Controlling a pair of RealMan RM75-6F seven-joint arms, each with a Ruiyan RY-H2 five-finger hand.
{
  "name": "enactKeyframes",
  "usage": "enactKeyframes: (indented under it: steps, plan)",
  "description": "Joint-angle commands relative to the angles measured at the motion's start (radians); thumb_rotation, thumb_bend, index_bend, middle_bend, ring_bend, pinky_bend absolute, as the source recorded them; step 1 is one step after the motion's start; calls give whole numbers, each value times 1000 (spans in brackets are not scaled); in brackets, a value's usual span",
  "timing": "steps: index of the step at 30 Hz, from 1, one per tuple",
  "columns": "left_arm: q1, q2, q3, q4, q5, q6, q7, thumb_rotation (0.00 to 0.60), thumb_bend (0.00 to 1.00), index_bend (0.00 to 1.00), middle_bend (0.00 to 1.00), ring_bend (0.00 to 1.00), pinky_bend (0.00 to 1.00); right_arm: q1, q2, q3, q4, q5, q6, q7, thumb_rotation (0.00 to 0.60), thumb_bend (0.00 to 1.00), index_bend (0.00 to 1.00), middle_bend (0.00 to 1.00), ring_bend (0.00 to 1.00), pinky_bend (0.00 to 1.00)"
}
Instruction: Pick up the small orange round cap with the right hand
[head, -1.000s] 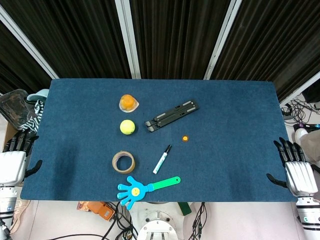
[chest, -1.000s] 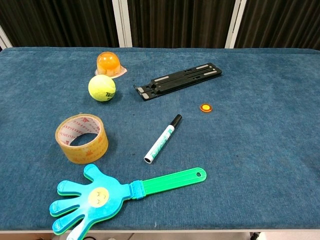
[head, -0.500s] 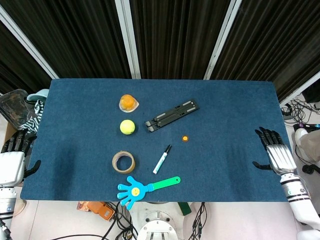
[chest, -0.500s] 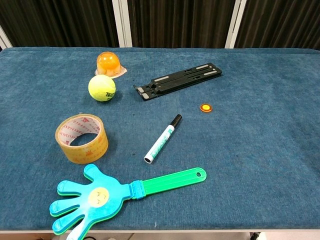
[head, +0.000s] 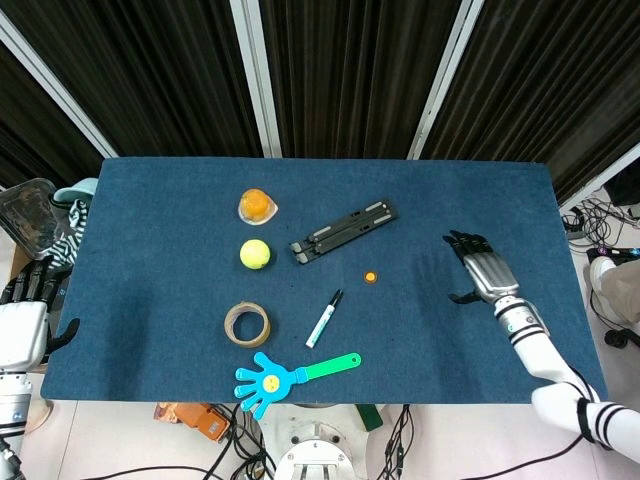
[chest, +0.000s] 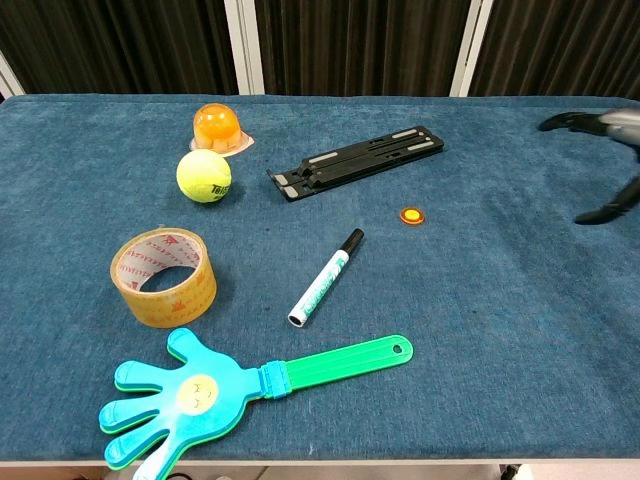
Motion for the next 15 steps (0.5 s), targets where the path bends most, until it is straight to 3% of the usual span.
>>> enactKeyframes:
  steps: [1,15]
  plan:
    - [0,0,0,2,0,1,-1,600,231,187,28,10,173,45,-38,16,19,27,-46,-4,600,262,123,0,55,13]
    - [-3,-3,-5,4,-11,-7,0,600,230,187,28,10,173,183,-162,30,95,92,-144,-66,600,263,210,0,55,19]
